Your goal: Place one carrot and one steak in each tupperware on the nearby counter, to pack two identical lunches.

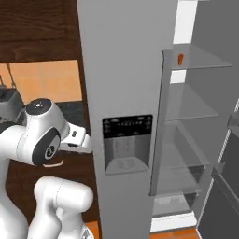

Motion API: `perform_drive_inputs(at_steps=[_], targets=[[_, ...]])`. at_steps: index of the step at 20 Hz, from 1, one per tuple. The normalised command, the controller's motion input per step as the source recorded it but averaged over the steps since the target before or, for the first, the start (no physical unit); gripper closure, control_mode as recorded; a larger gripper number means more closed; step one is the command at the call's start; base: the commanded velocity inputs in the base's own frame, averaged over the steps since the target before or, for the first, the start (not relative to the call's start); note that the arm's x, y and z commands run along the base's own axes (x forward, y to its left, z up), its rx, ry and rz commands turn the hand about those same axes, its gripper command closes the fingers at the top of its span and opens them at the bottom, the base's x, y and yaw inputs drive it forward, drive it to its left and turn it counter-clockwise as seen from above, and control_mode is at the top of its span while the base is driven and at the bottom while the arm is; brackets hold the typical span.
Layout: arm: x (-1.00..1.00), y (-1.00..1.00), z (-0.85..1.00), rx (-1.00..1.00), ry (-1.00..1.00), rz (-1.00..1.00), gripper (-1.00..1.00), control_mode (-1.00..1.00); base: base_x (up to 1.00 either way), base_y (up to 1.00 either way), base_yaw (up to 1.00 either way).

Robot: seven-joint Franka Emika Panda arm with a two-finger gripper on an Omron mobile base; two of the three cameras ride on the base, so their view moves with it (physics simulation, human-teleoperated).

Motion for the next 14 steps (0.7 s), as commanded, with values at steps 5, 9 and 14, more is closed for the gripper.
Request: perform_drive_inputs(at_steps=[5,9,14], targets=[[0.00,0.00,0.00,0.00,0.00,0.00,-1.00,1.00,0.21,-1.00,-0.04],[0.00,0.00,0.00,0.00,0.00,0.00,-1.00,1.00,0.31,-1.00,0.00],[0.00,0.00,0.00,0.00,0.00,0.00,-1.00,1.00,0.39,-0.69,0.03]])
